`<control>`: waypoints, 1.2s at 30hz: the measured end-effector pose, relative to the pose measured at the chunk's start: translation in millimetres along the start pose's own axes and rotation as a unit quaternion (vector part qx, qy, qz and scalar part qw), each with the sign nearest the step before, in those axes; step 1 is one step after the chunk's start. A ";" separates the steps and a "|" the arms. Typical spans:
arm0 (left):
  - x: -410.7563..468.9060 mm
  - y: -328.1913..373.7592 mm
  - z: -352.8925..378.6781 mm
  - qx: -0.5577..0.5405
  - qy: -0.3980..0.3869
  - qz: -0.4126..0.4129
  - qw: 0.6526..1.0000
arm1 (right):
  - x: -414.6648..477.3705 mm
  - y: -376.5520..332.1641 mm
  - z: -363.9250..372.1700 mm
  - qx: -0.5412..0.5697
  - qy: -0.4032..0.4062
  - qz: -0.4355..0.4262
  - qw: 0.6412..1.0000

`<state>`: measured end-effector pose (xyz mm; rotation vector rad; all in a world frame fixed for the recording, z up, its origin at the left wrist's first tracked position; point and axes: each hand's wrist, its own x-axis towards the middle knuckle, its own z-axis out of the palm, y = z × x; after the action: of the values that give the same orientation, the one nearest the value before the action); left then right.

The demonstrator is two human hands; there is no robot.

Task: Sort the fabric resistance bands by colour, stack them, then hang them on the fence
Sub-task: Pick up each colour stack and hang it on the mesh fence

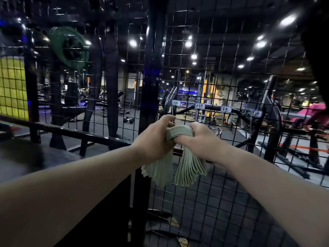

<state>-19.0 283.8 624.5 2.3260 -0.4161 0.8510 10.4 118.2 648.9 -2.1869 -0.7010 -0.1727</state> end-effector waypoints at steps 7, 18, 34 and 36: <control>21.5 -23.0 1.9 0.094 -0.070 -0.001 0.993 | 20.5 14.9 6.1 -0.043 -0.050 0.033 0.997; 51.4 -52.8 15.6 0.126 -0.076 -0.001 0.989 | 41.5 37.4 39.3 -0.316 0.095 -0.160 0.930; 65.5 -83.3 16.7 0.257 -0.088 0.028 0.962 | 92.2 38.7 62.5 -0.363 0.054 -0.125 0.922; 62.9 -89.3 20.2 0.262 -0.089 0.018 0.961 | 95.1 42.8 67.8 -0.351 0.042 -0.107 0.929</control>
<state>79.9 333.6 614.6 2.9071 -0.3368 0.8493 105.6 187.2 608.5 -2.7431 -0.9285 -0.7217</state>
